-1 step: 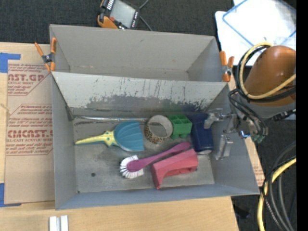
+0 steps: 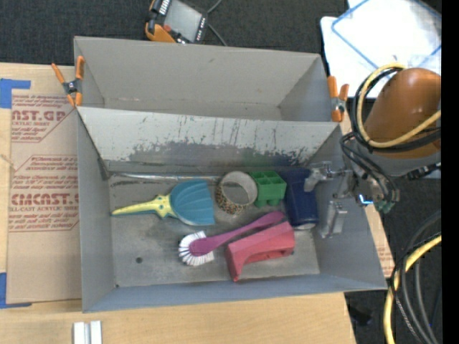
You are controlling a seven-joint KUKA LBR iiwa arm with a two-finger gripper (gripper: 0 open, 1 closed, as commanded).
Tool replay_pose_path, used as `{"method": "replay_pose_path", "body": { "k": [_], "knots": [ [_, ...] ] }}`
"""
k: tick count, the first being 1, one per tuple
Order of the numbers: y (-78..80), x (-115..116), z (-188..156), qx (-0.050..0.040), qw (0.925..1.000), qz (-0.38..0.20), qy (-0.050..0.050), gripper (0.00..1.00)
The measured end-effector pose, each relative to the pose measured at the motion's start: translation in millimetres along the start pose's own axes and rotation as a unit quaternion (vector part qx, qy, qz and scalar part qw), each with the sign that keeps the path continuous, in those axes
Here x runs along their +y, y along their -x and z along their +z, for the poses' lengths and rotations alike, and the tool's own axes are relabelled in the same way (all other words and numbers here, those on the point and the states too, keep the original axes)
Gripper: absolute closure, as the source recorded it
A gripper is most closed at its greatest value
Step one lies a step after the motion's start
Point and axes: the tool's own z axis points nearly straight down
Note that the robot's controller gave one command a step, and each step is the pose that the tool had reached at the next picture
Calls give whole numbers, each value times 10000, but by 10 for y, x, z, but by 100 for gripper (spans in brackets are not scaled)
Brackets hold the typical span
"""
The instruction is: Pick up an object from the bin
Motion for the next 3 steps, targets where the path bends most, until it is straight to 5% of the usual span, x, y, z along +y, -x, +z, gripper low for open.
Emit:
{"method": "replay_pose_path", "body": {
  "k": [1, 2, 3],
  "knots": [
    [22, 20, 134, -56, 9999, -95, -19, 0],
    [-201, 252, 72, -18, 9990, -451, -8, 0],
    [-105, 478, 1135, -51, 9994, -349, -10, 100]
  ]
}}
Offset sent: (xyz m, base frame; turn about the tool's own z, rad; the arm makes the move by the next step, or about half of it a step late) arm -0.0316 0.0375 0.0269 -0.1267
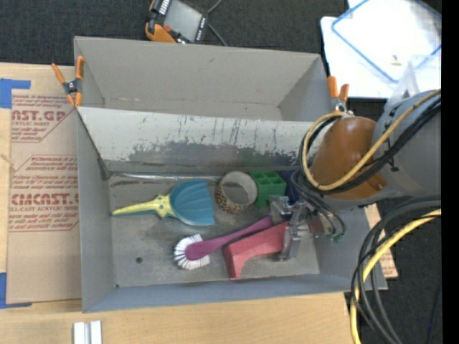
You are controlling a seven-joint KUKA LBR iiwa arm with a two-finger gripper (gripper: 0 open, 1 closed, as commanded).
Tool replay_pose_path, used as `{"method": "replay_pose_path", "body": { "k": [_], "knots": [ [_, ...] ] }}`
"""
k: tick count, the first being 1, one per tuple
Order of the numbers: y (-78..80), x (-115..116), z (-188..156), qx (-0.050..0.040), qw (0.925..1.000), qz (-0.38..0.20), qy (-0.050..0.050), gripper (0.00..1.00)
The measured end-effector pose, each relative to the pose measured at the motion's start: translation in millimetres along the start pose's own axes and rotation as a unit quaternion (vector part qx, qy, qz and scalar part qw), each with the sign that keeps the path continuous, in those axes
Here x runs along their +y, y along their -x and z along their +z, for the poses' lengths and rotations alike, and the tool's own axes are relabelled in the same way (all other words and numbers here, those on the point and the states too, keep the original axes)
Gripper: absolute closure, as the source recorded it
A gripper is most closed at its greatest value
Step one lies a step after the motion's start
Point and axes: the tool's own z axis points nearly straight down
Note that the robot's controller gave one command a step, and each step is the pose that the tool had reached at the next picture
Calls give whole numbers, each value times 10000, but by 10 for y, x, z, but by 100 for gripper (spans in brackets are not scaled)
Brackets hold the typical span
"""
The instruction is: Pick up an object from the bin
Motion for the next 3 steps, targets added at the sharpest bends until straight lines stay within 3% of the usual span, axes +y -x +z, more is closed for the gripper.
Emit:
{"method": "replay_pose_path", "body": {
  "k": [1, 2, 3],
  "knots": [
    [0, 0, 0, 0, 10000, 1, 0, 100],
    [-165, -240, -219, -27, 9975, -702, -3, 100],
    [-165, -239, -219, -27, 9975, -702, -4, 100]
  ]
}}
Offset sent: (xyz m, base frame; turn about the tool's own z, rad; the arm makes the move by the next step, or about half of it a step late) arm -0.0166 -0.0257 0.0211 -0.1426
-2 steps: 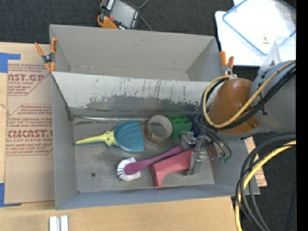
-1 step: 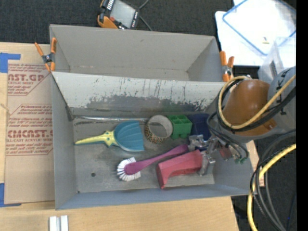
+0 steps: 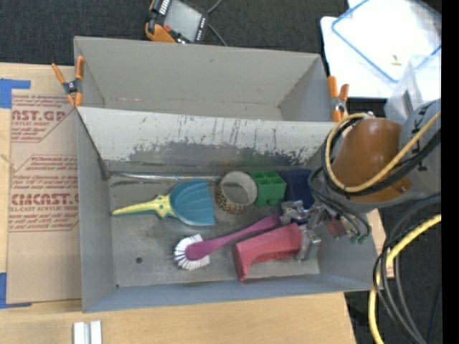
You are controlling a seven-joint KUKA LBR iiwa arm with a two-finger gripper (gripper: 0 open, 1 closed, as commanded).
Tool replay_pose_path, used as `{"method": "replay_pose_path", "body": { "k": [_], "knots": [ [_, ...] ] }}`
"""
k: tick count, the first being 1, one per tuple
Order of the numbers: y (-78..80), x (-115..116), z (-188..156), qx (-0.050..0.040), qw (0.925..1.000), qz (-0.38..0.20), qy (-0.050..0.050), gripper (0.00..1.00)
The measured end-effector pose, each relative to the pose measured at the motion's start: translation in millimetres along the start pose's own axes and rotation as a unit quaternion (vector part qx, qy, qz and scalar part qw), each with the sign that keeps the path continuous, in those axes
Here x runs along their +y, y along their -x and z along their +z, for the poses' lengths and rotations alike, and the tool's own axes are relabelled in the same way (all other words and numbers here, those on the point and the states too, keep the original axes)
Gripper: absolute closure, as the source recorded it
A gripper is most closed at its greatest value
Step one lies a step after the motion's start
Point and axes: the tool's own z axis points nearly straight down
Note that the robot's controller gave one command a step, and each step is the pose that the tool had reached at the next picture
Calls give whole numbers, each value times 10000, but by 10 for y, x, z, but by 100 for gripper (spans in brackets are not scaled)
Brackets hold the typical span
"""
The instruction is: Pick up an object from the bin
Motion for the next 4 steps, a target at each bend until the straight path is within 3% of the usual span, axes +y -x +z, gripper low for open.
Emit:
{"method": "replay_pose_path", "body": {
  "k": [2, 3, 4],
  "knots": [
    [57, 10, 60, -17, 10000, 62, -4, 100],
    [302, -531, 145, -25, 9985, -542, 36, 100],
    [302, -531, 145, -25, 9985, -542, 36, 100]
  ]
}}
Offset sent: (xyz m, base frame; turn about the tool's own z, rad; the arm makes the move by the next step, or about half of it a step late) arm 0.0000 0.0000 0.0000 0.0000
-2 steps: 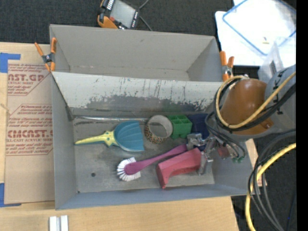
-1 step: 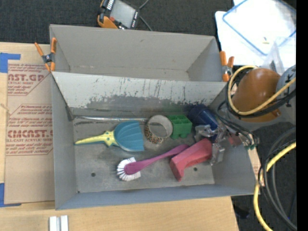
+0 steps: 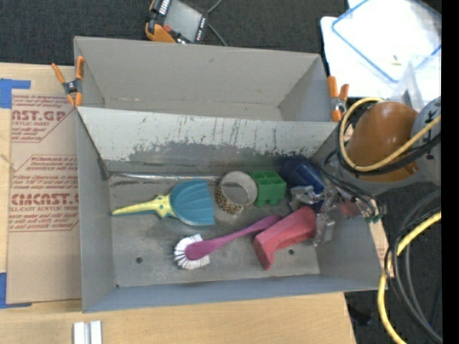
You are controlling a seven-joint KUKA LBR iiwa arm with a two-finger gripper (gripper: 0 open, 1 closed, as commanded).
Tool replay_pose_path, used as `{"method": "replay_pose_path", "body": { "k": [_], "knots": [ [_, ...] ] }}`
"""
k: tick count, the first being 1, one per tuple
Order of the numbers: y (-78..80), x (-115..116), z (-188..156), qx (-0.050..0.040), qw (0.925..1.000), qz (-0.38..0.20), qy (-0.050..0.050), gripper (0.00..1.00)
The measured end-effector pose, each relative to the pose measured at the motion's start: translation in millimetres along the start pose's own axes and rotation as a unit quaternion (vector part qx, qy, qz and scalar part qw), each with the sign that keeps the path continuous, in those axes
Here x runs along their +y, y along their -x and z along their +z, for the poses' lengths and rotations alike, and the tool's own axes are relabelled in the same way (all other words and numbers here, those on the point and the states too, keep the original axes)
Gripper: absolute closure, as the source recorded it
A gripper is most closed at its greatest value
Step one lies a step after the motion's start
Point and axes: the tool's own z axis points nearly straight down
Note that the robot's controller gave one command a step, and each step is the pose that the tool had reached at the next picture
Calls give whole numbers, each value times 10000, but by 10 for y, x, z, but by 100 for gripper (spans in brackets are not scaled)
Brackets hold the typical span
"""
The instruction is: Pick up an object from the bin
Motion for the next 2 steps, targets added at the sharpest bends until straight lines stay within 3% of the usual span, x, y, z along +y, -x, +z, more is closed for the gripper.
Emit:
{"method": "replay_pose_path", "body": {
  "k": [1, 2],
  "knots": [
    [-31, 8, -912, -8, 9998, -181, 4, 100],
    [-31, 8, -912, -8, 9998, -181, 5, 100]
  ]
}}
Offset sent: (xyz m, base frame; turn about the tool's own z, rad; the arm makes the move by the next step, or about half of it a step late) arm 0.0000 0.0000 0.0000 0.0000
